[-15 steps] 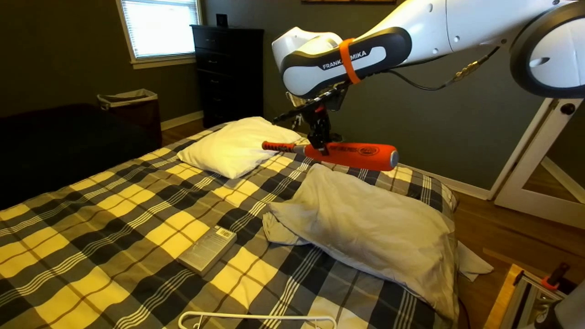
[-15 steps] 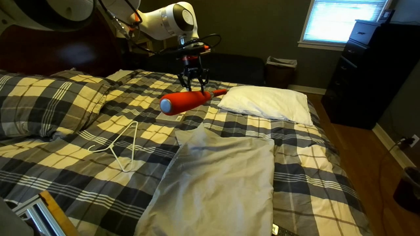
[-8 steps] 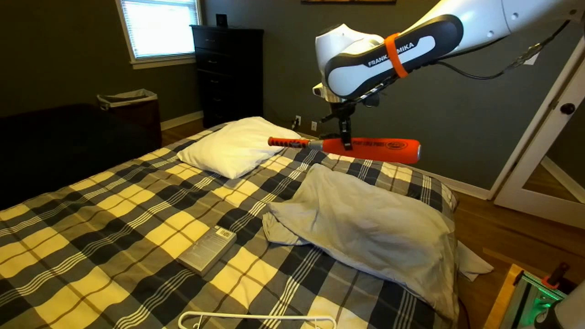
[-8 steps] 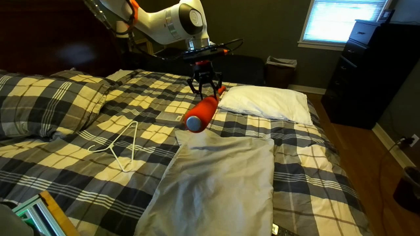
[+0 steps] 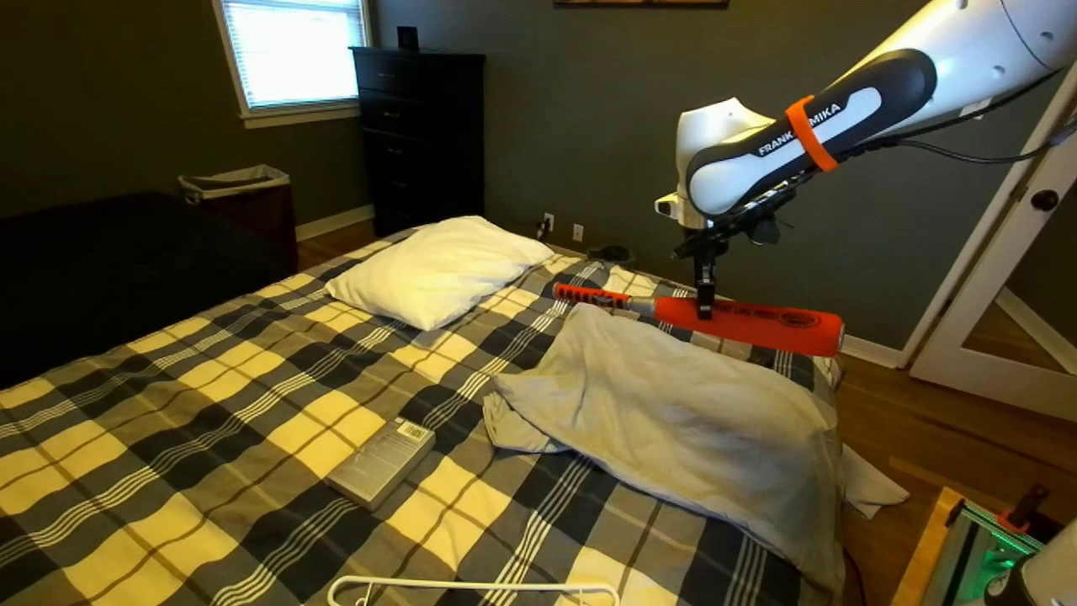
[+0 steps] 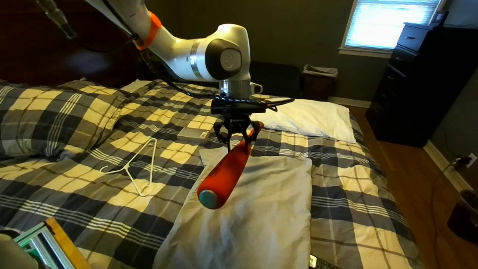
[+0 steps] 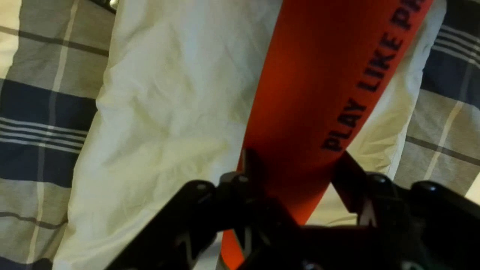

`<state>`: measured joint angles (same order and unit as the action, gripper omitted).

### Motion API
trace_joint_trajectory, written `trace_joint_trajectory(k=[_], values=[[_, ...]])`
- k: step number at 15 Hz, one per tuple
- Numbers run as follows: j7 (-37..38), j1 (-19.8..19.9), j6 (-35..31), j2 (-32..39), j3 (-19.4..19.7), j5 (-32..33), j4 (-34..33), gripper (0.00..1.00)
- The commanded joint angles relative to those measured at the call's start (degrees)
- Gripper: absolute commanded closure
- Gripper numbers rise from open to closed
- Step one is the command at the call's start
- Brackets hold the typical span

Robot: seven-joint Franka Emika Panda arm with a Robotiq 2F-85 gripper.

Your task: Move the object to the pillow case

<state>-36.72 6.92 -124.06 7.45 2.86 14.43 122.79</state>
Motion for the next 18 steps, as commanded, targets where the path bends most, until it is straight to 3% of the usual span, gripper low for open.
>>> trace_joint_trajectory(k=[1,2,3,10,18], values=[[0.0,-0.1,0.1,-0.8,0.5,-0.2,0.6,0.48],[0.1,-0.2,0.1,-1.4,0.5,-0.4,1.0,0.73],[-0.8,-0.2,-1.8,-1.3,0.7,1.6,2.0,0.73],[-12.5,3.1,-16.7,0.6,3.1,0.0,9.3,0.73],[-2.5,3.2,-25.2,13.4,5.1,3.1,5.3,0.73]])
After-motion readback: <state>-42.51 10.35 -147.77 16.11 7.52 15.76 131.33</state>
